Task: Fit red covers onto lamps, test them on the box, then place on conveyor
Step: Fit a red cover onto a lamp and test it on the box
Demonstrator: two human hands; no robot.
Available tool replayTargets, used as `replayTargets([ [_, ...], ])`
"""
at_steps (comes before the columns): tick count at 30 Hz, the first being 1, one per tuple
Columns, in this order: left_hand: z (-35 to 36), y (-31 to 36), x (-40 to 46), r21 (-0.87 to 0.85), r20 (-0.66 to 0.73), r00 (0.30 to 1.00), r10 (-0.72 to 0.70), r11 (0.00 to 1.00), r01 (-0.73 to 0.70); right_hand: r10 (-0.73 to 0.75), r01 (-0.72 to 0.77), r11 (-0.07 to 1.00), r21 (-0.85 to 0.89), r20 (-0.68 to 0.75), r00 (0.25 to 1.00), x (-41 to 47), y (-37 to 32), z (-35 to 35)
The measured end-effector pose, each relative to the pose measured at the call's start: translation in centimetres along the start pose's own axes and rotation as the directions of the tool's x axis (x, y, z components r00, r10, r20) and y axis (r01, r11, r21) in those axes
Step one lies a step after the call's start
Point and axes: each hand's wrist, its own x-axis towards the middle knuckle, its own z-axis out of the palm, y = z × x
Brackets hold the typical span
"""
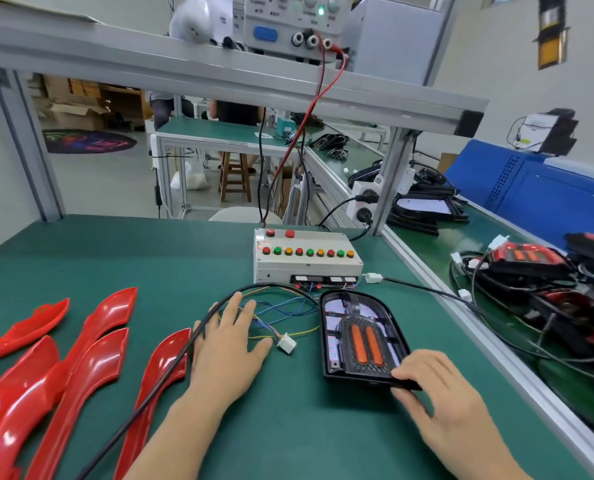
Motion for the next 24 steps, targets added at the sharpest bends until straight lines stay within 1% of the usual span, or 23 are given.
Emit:
replayTargets([
  [2, -0.1, 0.0, 0.0, -0.02, -0.007, 1.0, 0.009, 1.0, -0.009, 0.086, -0.109, 0.987, 0.116, 0.185, 0.979, 0.9, 0.0, -1.2],
  [3, -0.2, 0.0, -0.1, -0.03, -0.015, 1.0, 0.012, 0.999, -0.012, 0.152, -0.201, 0.962, 0.183, 0.249, 0.956, 1.6, -0.1, -1.8],
  [4, -0.3, 0.1, -0.2, -0.034, -0.028, 1.0, 0.012, 0.999, -0.013, 0.214, -0.288, 0.924, 0.251, 0.285, 0.934, 2.4, -0.2, -2.1],
  [5, -0.5, 0.2, -0.3, -0.029, -0.047, 0.999, 0.01, 1.0, -0.011, 0.27, -0.353, 0.88, 0.318, 0.277, 0.922, 3.2, -0.3, -2.1],
  [6, -0.7, 0.4, -0.5, -0.014, -0.068, 0.998, 0.004, 1.0, -0.005, 0.346, -0.416, 0.839, 0.35, 0.247, 0.905, 4.1, -0.1, -1.9],
  [7, -0.9, 0.6, -0.7, 0.005, -0.092, 0.996, -0.005, 1.0, 0.005, 0.437, -0.497, 0.802, 0.33, 0.243, 0.866, 4.9, 0.2, -1.4],
  [8, -1.1, 0.9, -0.8, 0.027, -0.122, 0.992, -0.014, 0.999, 0.018, 0.526, -0.593, 0.763, 0.256, 0.286, 0.801, 5.6, 0.5, -0.7],
  [9, -1.3, 1.2, -0.9, 0.052, -0.159, 0.987, -0.019, 0.998, 0.027, 0.598, -0.678, 0.716, 0.167, 0.355, 0.719, 6.3, 0.6, 0.0],
  [10, -1.6, 1.5, -1.0, 0.072, -0.2, 0.98, -0.017, 0.997, 0.032, 0.642, -0.741, 0.66, 0.126, 0.418, 0.643, 6.8, 0.6, 0.7],
  [11, -1.8, 1.6, -1.0, 0.085, -0.242, 0.97, -0.009, 0.996, 0.03, 0.659, -0.789, 0.598, 0.14, 0.474, 0.584, 7.1, 0.6, 1.5],
  [12, -2.0, 1.6, -1.0, 0.101, -0.282, 0.959, 0.005, 0.995, 0.025, 0.663, -0.822, 0.536, 0.19, 0.507, 0.55, 7.3, 0.4, 2.0],
  [13, -2.2, 1.5, -1.0, 0.132, -0.314, 0.949, 0.016, 0.991, 0.027, 0.665, -0.834, 0.497, 0.239, 0.513, 0.543, 7.5, 0.3, 2.4],
  [15, -2.7, 1.0, -0.9, 0.233, -0.338, 0.941, -0.01, 0.968, 0.094, 0.677, -0.838, 0.472, 0.274, 0.496, 0.544, 7.8, 0.5, 2.8],
  [17, -3.1, 0.8, -0.8, 0.34, -0.286, 0.953, -0.097, 0.92, 0.195, 0.69, -0.86, 0.437, 0.264, 0.514, 0.509, 8.0, 0.6, 2.7],
  [19, -3.3, 0.7, -0.7, 0.459, -0.19, 0.966, -0.177, 0.854, 0.247, 0.701, -0.878, 0.411, 0.244, 0.531, 0.476, 8.1, 0.8, 2.6],
  [22, -3.6, 0.7, 0.0, 0.499, -0.131, 0.971, -0.2, 0.833, 0.239, 0.678, -0.876, 0.384, 0.291, 0.555, 0.482, 8.1, 1.0, 2.6],
  [24, -3.9, 0.9, 0.6, 0.462, -0.132, 0.97, -0.203, 0.853, 0.241, 0.666, -0.87, 0.369, 0.328, 0.559, 0.494, 7.9, 1.0, 2.6],
])
